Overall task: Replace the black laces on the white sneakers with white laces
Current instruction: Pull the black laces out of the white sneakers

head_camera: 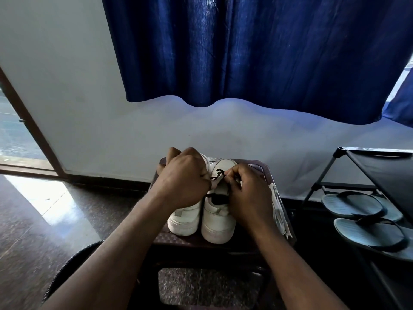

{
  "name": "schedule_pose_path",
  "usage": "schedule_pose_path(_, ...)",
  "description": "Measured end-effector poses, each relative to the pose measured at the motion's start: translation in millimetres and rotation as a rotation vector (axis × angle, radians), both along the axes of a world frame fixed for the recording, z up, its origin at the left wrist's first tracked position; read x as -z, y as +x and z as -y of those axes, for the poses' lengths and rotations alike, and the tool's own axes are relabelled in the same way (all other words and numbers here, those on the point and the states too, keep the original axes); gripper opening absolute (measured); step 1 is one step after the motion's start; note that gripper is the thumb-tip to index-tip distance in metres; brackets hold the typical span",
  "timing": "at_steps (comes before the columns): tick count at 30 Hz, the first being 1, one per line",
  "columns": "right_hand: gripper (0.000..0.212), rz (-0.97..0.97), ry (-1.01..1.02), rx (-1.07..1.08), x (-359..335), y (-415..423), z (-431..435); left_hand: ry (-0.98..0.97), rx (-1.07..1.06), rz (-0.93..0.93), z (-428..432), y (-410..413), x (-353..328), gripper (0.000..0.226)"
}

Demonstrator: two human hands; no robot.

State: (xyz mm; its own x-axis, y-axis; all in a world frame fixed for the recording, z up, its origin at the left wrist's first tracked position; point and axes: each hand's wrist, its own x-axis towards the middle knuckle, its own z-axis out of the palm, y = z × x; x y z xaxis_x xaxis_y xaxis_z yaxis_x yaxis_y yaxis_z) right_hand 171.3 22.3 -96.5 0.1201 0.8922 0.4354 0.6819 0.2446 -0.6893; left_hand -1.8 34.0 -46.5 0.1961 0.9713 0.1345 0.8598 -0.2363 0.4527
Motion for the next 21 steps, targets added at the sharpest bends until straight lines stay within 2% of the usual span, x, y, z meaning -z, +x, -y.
schedule_pose_path(2, 0.008, 0.018, -0.014, -0.001, -3, 0, 2, -0.071, -0.032, 0.060, -1, 0, -7, 0.040)
schedule_pose_path(5, 0.008, 0.000, -0.043, 0.002, -5, 0, 4, -0.186, -0.113, 0.399, 8, 2, -20, 0.055)
schedule_pose_path(7, 0.008, -0.017, -0.059, 0.006, -5, -1, 4, -0.266, -0.092, 0.752, 13, 2, -25, 0.050)
schedule_pose_path(10, 0.013, -0.002, -0.061, 0.014, -4, -2, 5, -0.267, -0.147, 1.422, 10, -6, -29, 0.015)
schedule_pose_path(12, 0.016, 0.021, -0.059, 0.026, -4, -2, 5, -0.213, -0.191, 1.696, 5, -15, -24, 0.008)
schedule_pose_path(13, 0.016, 0.026, -0.056, 0.031, -4, -2, 5, -0.185, -0.230, 1.708, 3, -18, -21, 0.007)
schedule_pose_path(16, 0.005, 0.022, -0.035, 0.031, -3, -2, 3, -0.064, -0.349, 1.490, -2, -18, -9, 0.017)
schedule_pose_path(19, 0.005, 0.042, -0.024, 0.039, -3, -2, 2, 0.118, -0.338, 1.142, -7, -17, 2, 0.026)
schedule_pose_path(21, 0.005, 0.045, -0.023, 0.040, -3, -2, 3, 0.158, -0.326, 0.912, -10, -19, 6, 0.049)
